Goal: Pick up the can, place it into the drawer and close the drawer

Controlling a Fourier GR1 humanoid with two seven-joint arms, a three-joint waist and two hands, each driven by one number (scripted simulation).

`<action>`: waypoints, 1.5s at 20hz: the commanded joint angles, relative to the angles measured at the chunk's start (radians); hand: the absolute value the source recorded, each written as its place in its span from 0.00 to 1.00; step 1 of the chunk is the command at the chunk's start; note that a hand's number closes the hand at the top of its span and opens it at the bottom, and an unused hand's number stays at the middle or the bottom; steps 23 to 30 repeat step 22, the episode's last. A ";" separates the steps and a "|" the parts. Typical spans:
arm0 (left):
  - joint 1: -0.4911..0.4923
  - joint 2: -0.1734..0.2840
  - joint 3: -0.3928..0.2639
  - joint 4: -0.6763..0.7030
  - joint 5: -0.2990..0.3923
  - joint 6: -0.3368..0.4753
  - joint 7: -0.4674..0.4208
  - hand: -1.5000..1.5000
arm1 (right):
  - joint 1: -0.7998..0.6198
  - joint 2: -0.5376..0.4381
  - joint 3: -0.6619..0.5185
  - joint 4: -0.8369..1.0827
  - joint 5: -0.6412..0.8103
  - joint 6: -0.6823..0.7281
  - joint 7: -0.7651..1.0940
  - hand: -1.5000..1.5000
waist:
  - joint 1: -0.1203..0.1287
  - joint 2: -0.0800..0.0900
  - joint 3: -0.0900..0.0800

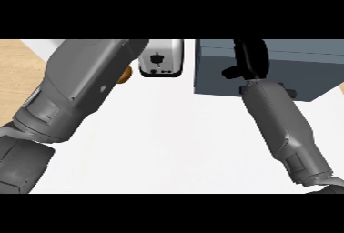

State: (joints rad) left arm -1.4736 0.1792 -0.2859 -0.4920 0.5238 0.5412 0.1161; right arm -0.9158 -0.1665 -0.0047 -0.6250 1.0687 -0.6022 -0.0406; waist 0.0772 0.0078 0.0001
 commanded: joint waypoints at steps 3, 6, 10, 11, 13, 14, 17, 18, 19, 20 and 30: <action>0.091 0.014 -0.018 -0.106 -0.018 0.021 0.015 0.00 | -0.147 -0.005 -0.043 0.175 0.025 -0.079 0.010 0.00 | 0.020 0.005 0.000; 0.086 0.047 -0.031 -0.155 -0.022 -0.002 0.073 0.00 | -0.219 -0.048 -0.067 0.214 0.010 -0.046 -0.014 0.00 | 0.036 0.006 0.001; 0.134 0.089 -0.029 -0.209 -0.017 -0.042 0.086 0.00 | -0.255 -0.039 -0.085 0.259 0.001 -0.065 -0.030 0.00 | 0.042 0.012 0.001; 0.125 0.080 -0.034 -0.220 -0.017 -0.036 0.106 0.00 | -0.295 -0.028 -0.088 0.262 0.003 -0.049 0.000 0.00 | 0.048 0.011 0.001; 0.162 0.110 -0.035 -0.257 -0.014 -0.050 0.120 0.00 | -0.289 -0.055 -0.111 0.268 -0.020 -0.046 -0.038 0.00 | 0.051 0.007 0.001; 0.149 0.107 -0.042 -0.265 -0.026 -0.026 0.124 0.00 | -0.310 -0.036 -0.126 0.256 -0.043 -0.038 -0.050 0.00 | 0.053 0.006 0.002; 0.179 0.150 -0.028 -0.303 -0.010 -0.075 0.126 0.00 | -0.299 -0.013 -0.176 0.244 -0.111 -0.036 -0.129 0.00 | 0.057 0.011 0.003; 0.205 0.121 -0.037 -0.309 -0.021 -0.030 0.121 0.00 | -0.311 -0.016 -0.187 0.246 -0.123 -0.023 -0.139 0.00 | 0.045 0.010 0.002; 0.213 0.155 -0.025 -0.323 -0.016 -0.049 0.124 0.00 | -0.315 -0.015 -0.197 0.236 -0.139 -0.016 -0.167 0.00 | 0.036 0.008 0.002; 0.242 0.142 -0.039 -0.358 -0.020 -0.045 0.121 0.00 | -0.291 -0.029 -0.203 0.251 -0.140 -0.034 -0.194 0.00 | 0.054 0.012 0.002; 0.245 0.173 -0.039 -0.403 -0.025 -0.036 0.157 0.00 | -0.298 -0.040 -0.222 0.259 -0.159 -0.022 -0.223 0.00 | 0.037 0.008 0.002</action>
